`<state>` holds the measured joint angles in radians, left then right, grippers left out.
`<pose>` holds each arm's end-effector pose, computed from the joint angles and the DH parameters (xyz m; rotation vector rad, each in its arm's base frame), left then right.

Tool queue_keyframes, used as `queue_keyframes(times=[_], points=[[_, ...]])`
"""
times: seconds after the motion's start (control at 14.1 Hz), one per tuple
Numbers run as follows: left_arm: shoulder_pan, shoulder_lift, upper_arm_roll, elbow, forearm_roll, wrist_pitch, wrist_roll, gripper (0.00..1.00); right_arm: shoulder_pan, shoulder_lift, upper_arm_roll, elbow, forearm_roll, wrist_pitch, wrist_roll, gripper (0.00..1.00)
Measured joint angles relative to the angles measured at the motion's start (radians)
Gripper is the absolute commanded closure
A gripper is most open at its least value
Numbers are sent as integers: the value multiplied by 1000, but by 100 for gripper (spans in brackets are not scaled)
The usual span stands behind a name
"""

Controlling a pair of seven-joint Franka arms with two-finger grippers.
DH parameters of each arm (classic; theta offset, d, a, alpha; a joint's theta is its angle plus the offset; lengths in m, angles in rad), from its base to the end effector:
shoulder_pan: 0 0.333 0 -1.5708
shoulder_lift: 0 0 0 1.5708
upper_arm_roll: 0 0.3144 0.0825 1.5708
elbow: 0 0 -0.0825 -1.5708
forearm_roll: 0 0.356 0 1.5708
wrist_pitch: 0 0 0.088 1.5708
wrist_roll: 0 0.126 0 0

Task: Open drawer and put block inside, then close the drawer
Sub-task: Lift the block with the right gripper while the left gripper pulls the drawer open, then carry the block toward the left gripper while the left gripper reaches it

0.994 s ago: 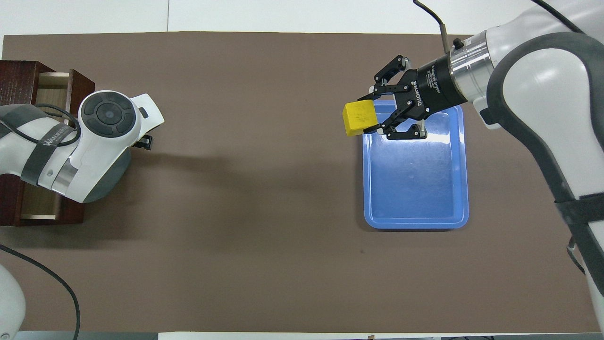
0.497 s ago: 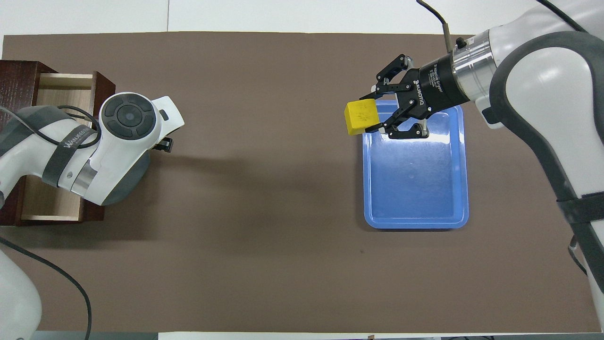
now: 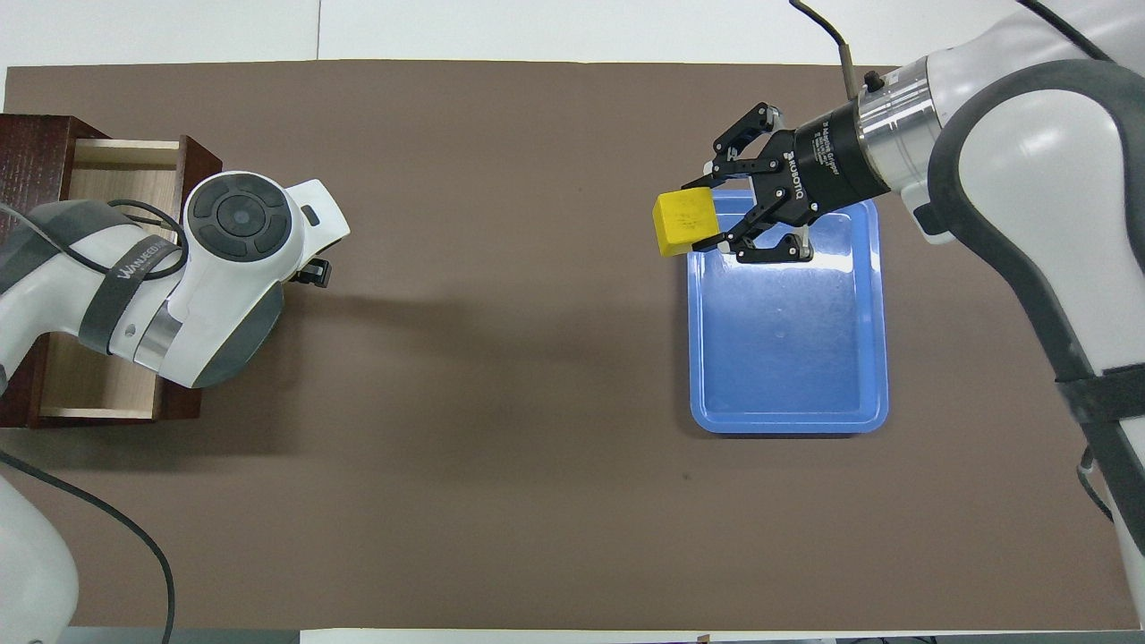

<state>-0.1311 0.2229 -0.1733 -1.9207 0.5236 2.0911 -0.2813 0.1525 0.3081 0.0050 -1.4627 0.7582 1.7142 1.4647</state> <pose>0.5640 -0.1385 0.3753 -2.7062 0.4017 -0.1057 0.6063 0.1739 0.5172 -1.9192 1.6890 0.7776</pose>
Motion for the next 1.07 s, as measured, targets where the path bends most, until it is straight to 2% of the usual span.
queue_keyframes(times=[0.43, 0.57, 0.78, 0.92, 1.07], points=[[-13, 2, -6, 35, -28, -31, 63, 0, 0, 0, 0, 0, 0, 0, 0, 100], [-13, 1, -4, 117, -93, -112, 130, 0, 0, 0, 0, 0, 0, 0, 0, 100], [-13, 0, -2, 301, -229, -307, 155, 0, 0, 0, 0, 0, 0, 0, 0, 100], [-14, 1, -2, 370, -291, -376, 49, 0, 1, 0, 0, 0, 0, 0, 0, 100], [-20, 4, -4, 394, -360, -382, -183, 0, 6, 0, 2, 0, 1, 1, 9, 100]])
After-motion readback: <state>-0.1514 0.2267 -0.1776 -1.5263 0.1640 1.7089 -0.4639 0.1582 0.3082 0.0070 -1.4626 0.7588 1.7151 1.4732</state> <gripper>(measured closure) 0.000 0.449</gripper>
